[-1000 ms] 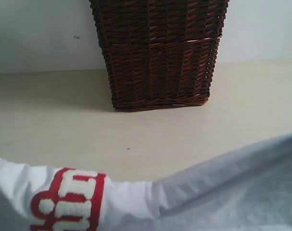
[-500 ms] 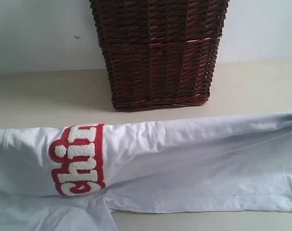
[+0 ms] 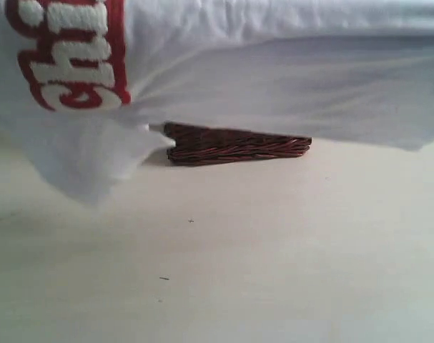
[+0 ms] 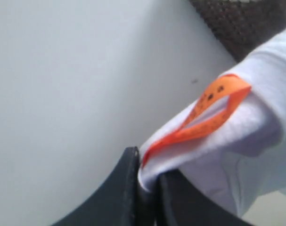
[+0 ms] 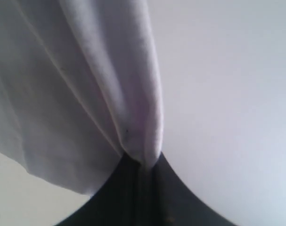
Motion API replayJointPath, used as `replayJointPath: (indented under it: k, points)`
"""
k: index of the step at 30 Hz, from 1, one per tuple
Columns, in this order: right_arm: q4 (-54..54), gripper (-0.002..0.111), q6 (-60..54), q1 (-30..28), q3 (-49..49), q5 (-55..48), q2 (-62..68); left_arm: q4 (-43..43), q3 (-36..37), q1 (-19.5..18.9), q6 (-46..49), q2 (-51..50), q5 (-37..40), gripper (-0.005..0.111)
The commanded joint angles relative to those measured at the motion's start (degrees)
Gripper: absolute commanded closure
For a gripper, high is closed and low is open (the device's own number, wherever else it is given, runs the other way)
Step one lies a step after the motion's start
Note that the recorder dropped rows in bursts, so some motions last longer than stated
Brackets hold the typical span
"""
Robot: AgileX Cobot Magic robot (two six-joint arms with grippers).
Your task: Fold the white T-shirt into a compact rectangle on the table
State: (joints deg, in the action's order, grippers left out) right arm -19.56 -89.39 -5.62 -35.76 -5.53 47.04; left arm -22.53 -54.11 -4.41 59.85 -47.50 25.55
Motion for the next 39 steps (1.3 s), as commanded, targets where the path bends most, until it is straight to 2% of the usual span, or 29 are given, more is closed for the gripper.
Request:
replayJointPath:
  k: [1, 4, 10, 17, 23, 34, 39]
  points:
    - [-0.02, 0.108, -0.02, -0.42, -0.61, -2.09, -6.59, 0.39, -2.15, -0.16, -0.01, 5.13, -0.17, 0.107]
    - [-0.02, 0.108, -0.02, -0.42, -0.61, -7.61, -11.82, 0.39, -2.15, -0.16, -0.01, 9.42, 2.80, 0.107]
    - [-0.77, 0.108, 0.16, -0.42, -0.61, -20.20, -23.71, -1.84, -2.15, -0.16, -1.35, 19.60, 14.84, 0.107]
    - [-1.53, 0.108, 5.24, -0.42, -0.61, -37.41, -34.99, -1.81, -2.15, -0.16, -11.67, 30.10, 28.24, 0.107]
    - [-1.30, 0.108, 10.88, -0.42, -0.61, -52.29, -41.62, -1.60, -2.04, -0.16, -20.56, 35.19, 39.03, 0.107]
    - [0.37, 0.108, 18.96, -0.42, -0.49, -62.56, -47.04, -1.09, -0.94, -0.16, -24.07, 38.46, 44.13, 0.107]
    - [12.02, 0.108, 28.30, -0.42, 1.81, -57.69, -47.04, 4.40, 3.56, -0.16, -27.39, 38.46, 42.44, 0.107]
